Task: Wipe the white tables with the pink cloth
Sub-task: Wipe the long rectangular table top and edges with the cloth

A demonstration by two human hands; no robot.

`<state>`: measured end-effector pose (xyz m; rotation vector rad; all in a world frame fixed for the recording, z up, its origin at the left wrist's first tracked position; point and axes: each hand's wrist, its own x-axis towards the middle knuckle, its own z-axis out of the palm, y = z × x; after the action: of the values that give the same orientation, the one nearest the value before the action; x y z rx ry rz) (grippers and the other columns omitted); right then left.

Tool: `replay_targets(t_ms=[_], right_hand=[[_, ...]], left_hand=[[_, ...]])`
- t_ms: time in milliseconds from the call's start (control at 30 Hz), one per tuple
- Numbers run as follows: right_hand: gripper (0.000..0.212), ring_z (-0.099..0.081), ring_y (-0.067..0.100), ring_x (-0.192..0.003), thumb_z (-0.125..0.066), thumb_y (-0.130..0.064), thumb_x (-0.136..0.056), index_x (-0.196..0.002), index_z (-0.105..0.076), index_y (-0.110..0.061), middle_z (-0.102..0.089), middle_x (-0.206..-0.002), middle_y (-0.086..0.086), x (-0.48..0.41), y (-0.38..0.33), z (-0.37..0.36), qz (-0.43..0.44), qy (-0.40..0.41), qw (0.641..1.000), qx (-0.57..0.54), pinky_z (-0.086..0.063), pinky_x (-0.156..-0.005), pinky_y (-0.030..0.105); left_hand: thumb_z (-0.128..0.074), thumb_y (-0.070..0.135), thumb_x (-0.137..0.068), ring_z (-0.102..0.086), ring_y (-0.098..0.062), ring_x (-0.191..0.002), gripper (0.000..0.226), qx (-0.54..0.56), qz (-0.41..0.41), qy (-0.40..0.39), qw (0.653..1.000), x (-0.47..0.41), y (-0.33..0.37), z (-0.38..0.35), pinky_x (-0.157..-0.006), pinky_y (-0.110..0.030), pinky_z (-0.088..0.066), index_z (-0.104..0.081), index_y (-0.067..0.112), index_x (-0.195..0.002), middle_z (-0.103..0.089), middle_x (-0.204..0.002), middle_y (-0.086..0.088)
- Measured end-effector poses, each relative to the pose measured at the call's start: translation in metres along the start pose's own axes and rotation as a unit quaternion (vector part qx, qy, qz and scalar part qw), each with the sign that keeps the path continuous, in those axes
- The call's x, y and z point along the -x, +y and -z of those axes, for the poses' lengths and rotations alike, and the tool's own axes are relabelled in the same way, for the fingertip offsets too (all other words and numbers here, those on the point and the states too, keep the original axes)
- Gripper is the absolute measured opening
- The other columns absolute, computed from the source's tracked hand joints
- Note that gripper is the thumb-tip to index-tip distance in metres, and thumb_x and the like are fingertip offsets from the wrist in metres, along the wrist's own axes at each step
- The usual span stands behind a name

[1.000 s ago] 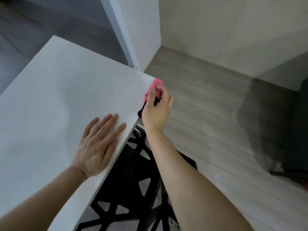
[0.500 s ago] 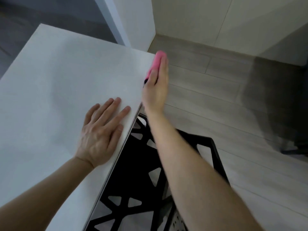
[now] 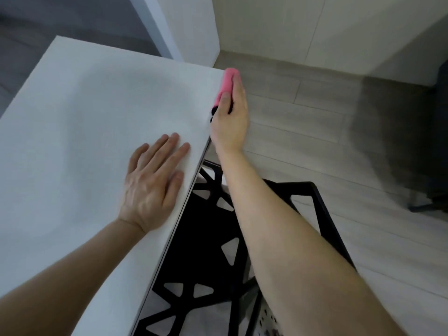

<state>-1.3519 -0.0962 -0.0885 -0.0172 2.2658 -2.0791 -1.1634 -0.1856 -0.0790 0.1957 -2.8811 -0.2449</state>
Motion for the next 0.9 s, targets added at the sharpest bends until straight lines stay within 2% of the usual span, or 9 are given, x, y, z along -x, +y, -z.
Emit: replay_targets(t_ms=[67, 200, 300, 400, 500, 600, 667, 767, 900], right_hand=[[0.051, -0.038, 0.015, -0.158, -0.041, -0.018, -0.113, -0.163, -0.045, -0.01, -0.043, -0.17, 0.004, 0.042, -0.005, 0.0, -0.001, 0.011, 1.0, -0.029, -0.026, -0.129, 0.023], [0.05, -0.032, 0.005, -0.16, -0.045, -0.011, -0.115, -0.165, -0.043, -0.013, -0.038, -0.173, -0.001, 0.134, -0.003, 0.018, 0.021, -0.041, 0.998, -0.031, -0.028, -0.131, 0.028], [0.047, -0.042, 0.013, -0.156, -0.049, -0.012, -0.112, -0.159, -0.052, -0.008, -0.048, -0.167, 0.005, 0.063, 0.006, 0.009, 0.031, -0.013, 0.999, -0.017, -0.029, -0.126, 0.017], [0.046, -0.046, 0.015, -0.152, -0.05, -0.015, -0.11, -0.156, -0.056, -0.008, -0.052, -0.164, 0.006, -0.003, 0.002, -0.001, 0.0, 0.017, 1.0, -0.022, -0.027, -0.119, 0.007], [0.045, -0.044, 0.011, -0.155, -0.05, -0.015, -0.113, -0.159, -0.053, -0.011, -0.049, -0.166, 0.002, 0.046, -0.004, 0.008, 0.019, 0.006, 0.999, -0.033, -0.031, -0.125, 0.016], [0.049, -0.036, 0.005, -0.158, -0.052, -0.015, -0.114, -0.163, -0.047, -0.014, -0.042, -0.171, -0.002, 0.145, -0.005, 0.031, 0.008, -0.069, 0.997, -0.016, -0.034, -0.129, 0.032], [0.049, -0.036, 0.005, -0.158, -0.054, -0.016, -0.114, -0.163, -0.047, -0.015, -0.043, -0.17, -0.004, 0.164, -0.004, 0.045, 0.022, -0.111, 0.994, -0.004, -0.035, -0.128, 0.032], [0.046, -0.044, 0.01, -0.155, -0.054, -0.018, -0.114, -0.159, -0.052, -0.012, -0.05, -0.165, -0.001, 0.1, 0.005, 0.034, 0.048, -0.083, 0.995, 0.011, -0.036, -0.128, 0.033], [0.044, -0.055, 0.008, -0.144, -0.056, -0.024, -0.111, -0.154, -0.06, -0.017, -0.062, -0.155, -0.005, 0.003, 0.005, 0.017, 0.019, -0.023, 0.999, 0.029, -0.038, -0.119, 0.014]], left_hand=[[-0.045, 0.025, -0.111, -0.035, -0.023, -0.161, 0.051, 0.005, -0.002, 0.001, 1.0, 0.001, 0.0, 0.0, -0.125, -0.061, -0.032, -0.052, 0.019, -0.161, -0.042, -0.171, -0.004], [-0.045, 0.024, -0.11, -0.033, -0.024, -0.162, 0.053, 0.002, 0.003, -0.01, 1.0, 0.002, 0.0, 0.001, -0.125, -0.061, -0.031, -0.05, 0.019, -0.162, -0.04, -0.172, -0.005], [-0.046, 0.023, -0.109, -0.033, -0.024, -0.162, 0.053, 0.008, 0.008, -0.008, 1.0, 0.002, 0.002, 0.002, -0.126, -0.061, -0.03, -0.05, 0.019, -0.162, -0.039, -0.173, -0.004], [-0.047, 0.023, -0.109, -0.032, -0.023, -0.163, 0.053, 0.009, 0.014, -0.012, 1.0, 0.001, 0.002, 0.003, -0.127, -0.061, -0.029, -0.05, 0.019, -0.162, -0.038, -0.173, -0.004], [-0.046, 0.024, -0.109, -0.032, -0.024, -0.163, 0.053, 0.006, 0.017, -0.018, 1.0, 0.001, 0.003, 0.004, -0.127, -0.061, -0.029, -0.05, 0.018, -0.162, -0.038, -0.173, -0.005], [-0.043, 0.025, -0.11, -0.032, -0.024, -0.163, 0.053, 0.004, 0.013, -0.027, 1.0, 0.001, 0.004, 0.007, -0.126, -0.061, -0.03, -0.05, 0.019, -0.162, -0.039, -0.173, -0.006], [-0.043, 0.025, -0.109, -0.032, -0.024, -0.163, 0.054, 0.008, 0.016, -0.03, 0.999, 0.0, 0.005, 0.008, -0.126, -0.061, -0.03, -0.05, 0.019, -0.162, -0.039, -0.173, -0.006], [-0.045, 0.022, -0.109, -0.033, -0.023, -0.163, 0.053, 0.006, 0.011, -0.019, 1.0, -0.001, 0.005, 0.009, -0.126, -0.061, -0.03, -0.051, 0.019, -0.162, -0.04, -0.173, -0.004], [-0.047, 0.021, -0.109, -0.033, -0.02, -0.163, 0.051, 0.01, 0.014, -0.005, 1.0, -0.001, 0.006, 0.006, -0.128, -0.058, -0.028, -0.054, 0.021, -0.16, -0.041, -0.172, -0.002]])
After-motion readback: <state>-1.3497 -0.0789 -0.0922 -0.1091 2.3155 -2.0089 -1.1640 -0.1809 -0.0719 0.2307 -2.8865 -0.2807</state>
